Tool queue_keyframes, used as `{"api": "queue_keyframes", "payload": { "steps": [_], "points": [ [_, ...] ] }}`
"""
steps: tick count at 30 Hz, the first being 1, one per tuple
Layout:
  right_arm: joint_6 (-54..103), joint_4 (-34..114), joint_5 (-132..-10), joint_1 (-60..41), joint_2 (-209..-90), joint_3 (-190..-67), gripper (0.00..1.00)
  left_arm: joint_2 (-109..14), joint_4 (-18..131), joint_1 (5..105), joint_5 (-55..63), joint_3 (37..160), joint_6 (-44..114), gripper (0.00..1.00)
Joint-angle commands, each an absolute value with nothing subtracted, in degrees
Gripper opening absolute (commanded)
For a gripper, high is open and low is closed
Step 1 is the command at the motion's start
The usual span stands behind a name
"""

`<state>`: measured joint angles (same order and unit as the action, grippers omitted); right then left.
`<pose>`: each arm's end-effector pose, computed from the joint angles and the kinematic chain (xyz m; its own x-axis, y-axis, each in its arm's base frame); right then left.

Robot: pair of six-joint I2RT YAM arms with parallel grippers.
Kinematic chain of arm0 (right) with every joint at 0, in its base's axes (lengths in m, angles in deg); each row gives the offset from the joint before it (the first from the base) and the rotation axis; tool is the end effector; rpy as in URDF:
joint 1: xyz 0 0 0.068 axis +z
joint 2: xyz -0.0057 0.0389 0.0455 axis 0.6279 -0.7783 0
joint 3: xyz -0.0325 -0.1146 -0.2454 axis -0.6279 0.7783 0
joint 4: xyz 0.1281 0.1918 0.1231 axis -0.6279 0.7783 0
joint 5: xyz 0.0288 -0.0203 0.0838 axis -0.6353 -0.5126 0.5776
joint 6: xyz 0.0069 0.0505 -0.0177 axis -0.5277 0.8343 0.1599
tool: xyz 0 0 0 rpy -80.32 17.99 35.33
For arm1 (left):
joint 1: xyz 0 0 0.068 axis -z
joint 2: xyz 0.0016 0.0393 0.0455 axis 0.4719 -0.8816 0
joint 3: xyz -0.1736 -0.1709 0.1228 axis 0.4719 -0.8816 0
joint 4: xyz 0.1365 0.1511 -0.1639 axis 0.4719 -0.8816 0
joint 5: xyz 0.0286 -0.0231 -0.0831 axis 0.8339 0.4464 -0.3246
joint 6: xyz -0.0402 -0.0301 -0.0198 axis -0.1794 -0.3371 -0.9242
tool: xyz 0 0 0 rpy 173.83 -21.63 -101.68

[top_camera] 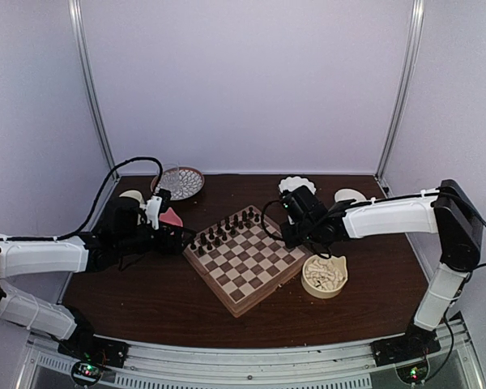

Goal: Set up the chess pieces on the board
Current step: Place the pawn at h2.

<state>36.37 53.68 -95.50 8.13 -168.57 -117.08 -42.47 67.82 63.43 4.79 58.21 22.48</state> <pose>0.2590 0.2629 0.1943 -0.6829 -0.2805 -0.6745 -0.3750 0.9270 -0.0059 0.2081 -0.1528 0.2092 -0.5953 -0.0815 -0.7993 0.4638 0.7775 -0.4247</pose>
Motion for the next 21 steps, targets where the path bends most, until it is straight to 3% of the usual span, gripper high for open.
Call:
{"api": "queue_keyframes", "payload": {
  "steps": [1, 21],
  "points": [
    [37.54, 54.99, -94.81, 7.69, -169.99, -117.8, 0.34, -42.66, 68.76, 63.76, 4.9, 59.95, 23.37, 0.88],
    [38.67, 57.83, -90.8, 6.15, -174.87, -121.04, 0.27, -43.12, 68.27, 63.75, 4.6, 60.41, 23.28, 0.88]
  ]
}}
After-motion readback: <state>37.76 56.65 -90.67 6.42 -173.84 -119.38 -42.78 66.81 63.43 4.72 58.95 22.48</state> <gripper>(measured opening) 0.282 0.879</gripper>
